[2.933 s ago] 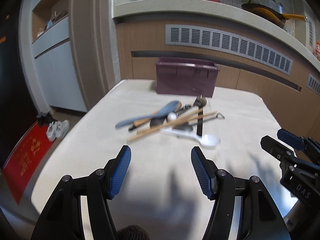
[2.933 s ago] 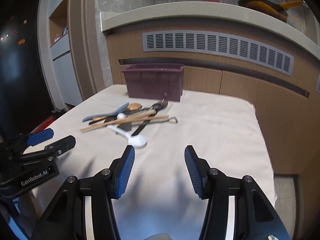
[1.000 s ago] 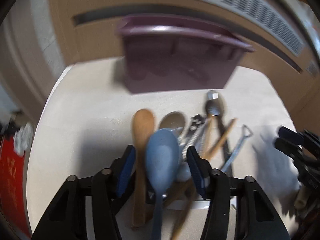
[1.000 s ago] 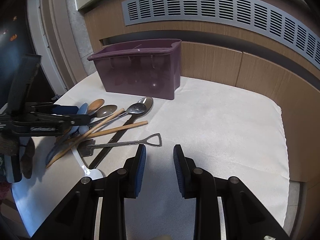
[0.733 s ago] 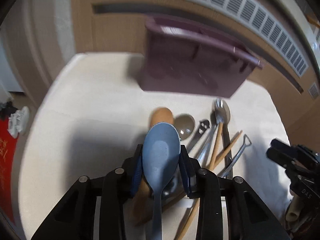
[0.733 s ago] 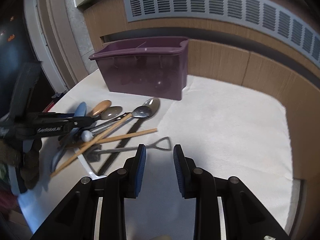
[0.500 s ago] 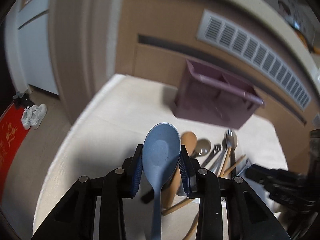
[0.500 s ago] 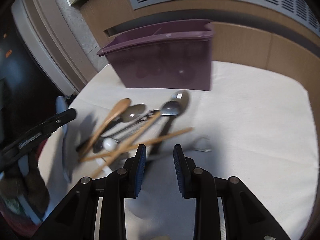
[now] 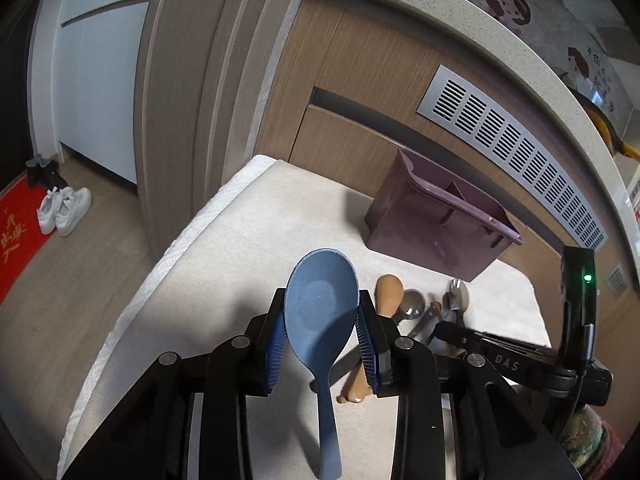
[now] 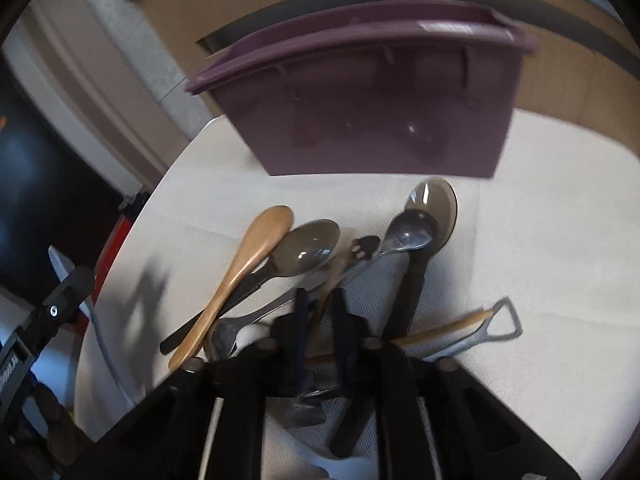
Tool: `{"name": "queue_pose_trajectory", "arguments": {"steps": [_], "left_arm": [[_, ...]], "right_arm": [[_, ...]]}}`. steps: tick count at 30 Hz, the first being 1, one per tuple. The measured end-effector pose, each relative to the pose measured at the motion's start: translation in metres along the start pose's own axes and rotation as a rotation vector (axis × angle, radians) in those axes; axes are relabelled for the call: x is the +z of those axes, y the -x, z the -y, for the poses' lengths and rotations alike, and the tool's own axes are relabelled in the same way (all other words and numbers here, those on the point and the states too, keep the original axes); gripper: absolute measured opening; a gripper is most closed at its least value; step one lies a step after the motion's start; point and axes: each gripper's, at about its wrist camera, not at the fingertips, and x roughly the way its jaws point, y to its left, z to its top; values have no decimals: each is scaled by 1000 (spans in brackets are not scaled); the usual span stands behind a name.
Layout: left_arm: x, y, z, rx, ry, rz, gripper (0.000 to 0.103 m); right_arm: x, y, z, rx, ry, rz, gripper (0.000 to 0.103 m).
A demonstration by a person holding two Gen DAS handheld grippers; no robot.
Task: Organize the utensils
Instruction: 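Lower the blue spoon into the purple caddy with the left tool while the right tool holds the chopstick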
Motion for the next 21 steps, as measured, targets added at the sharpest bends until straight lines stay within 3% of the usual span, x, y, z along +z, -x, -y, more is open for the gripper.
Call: {"name": "queue_pose_trajectory", "arguments": {"steps": [6, 12, 13, 15, 17, 21], "left_arm": [[0, 9, 21, -26, -30, -4, 33], [10, 24, 63, -48, -88, 14, 32], [16, 28, 71, -60, -98, 18, 31], [33, 37, 85, -88, -119, 37, 17], [60, 53, 104, -109, -151, 93, 14], [114, 81, 138, -169, -202, 200, 12]], "right_arm": [[-2, 44, 3, 15, 97, 104, 5], [-3, 86, 23, 53, 100, 193, 5], [-2, 94, 26, 57, 100, 214, 5], [6, 113, 29, 67, 99, 269, 5], [25, 141, 27, 85, 117, 361, 5], [78, 219, 20, 91, 166, 626, 5]]}}
